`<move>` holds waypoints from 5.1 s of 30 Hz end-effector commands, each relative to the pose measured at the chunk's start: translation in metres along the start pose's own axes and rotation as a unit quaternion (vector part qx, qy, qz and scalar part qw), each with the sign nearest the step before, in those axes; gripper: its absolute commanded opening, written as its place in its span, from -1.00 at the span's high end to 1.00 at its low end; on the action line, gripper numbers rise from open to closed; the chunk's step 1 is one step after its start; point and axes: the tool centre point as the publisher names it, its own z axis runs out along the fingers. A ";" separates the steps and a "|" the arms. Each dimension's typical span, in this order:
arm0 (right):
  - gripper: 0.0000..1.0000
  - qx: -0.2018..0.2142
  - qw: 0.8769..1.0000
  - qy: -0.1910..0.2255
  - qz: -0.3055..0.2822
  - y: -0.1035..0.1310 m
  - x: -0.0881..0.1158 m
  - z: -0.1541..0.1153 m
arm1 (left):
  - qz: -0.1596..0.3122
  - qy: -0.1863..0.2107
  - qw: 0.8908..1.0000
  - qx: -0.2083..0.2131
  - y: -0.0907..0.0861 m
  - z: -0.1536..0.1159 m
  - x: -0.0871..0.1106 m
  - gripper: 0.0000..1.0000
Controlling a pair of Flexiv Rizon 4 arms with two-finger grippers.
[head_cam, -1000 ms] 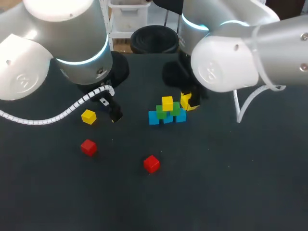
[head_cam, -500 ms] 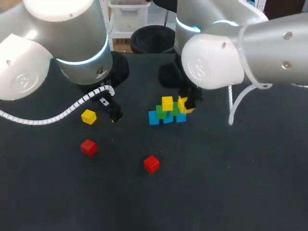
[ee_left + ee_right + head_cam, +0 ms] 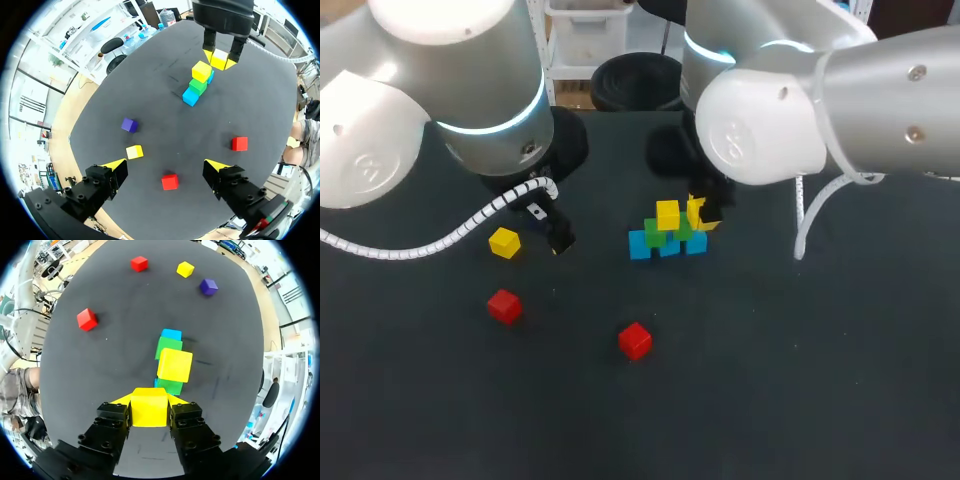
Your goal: Place the blue cubes, place green cubes on the blue cubes, place the yellow cubes on the green cubes, then place the red cubes on the yellow cubes, and place purple cube on the red cubes.
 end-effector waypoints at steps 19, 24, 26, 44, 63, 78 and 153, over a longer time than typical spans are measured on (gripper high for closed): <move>1.00 -0.013 1.000 -0.004 -0.014 -0.008 -0.003 0.005 | 0.001 0.001 1.000 0.001 0.001 0.001 -0.001 -1.00; 1.00 -0.012 1.000 -0.006 -0.011 -0.008 -0.001 0.005 | 0.001 0.001 1.000 0.001 0.001 0.001 -0.001 -1.00; 1.00 -0.012 1.000 -0.006 -0.006 -0.009 0.000 0.005 | 0.001 0.001 1.000 0.001 0.001 0.001 -0.001 -1.00; 1.00 -0.016 1.000 0.001 0.004 -0.012 -0.006 0.013 | 0.001 0.001 1.000 0.001 0.001 0.001 -0.001 -1.00; 1.00 -0.014 1.000 0.004 0.000 -0.019 -0.008 0.015 | 0.001 0.001 1.000 0.001 0.001 0.001 -0.001 -1.00; 1.00 -0.021 1.000 0.002 -0.002 -0.025 -0.007 0.020 | 0.001 0.001 1.000 0.001 0.001 0.001 -0.001 -1.00; -1.00 -0.007 0.999 0.036 0.013 0.004 0.063 0.002 | 0.001 0.001 1.000 0.001 0.001 0.001 -0.001 -1.00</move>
